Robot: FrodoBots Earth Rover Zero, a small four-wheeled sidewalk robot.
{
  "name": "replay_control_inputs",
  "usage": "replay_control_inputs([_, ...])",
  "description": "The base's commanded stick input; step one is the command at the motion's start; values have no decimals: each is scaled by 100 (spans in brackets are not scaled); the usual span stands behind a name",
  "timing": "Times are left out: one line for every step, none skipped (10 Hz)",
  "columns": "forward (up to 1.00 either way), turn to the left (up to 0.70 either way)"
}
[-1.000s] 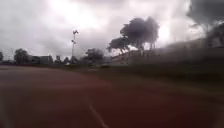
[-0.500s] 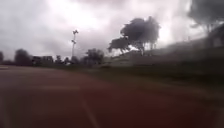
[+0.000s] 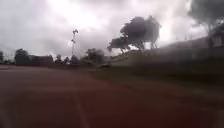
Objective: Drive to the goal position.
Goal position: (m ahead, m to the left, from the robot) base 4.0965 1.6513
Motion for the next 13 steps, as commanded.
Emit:
replay_control_inputs([50,0])
replay_control_inputs([50,0])
replay_control_inputs([50,0])
replay_control_inputs([50,0])
replay_control_inputs([50,0])
replay_control_inputs([50,0])
replay_control_inputs([50,0])
replay_control_inputs([50,0])
replay_control_inputs([50,0])
replay_control_inputs([50,1])
replay_control_inputs([50,9])
replay_control_inputs([50,22])
replay_control_inputs([50,43])
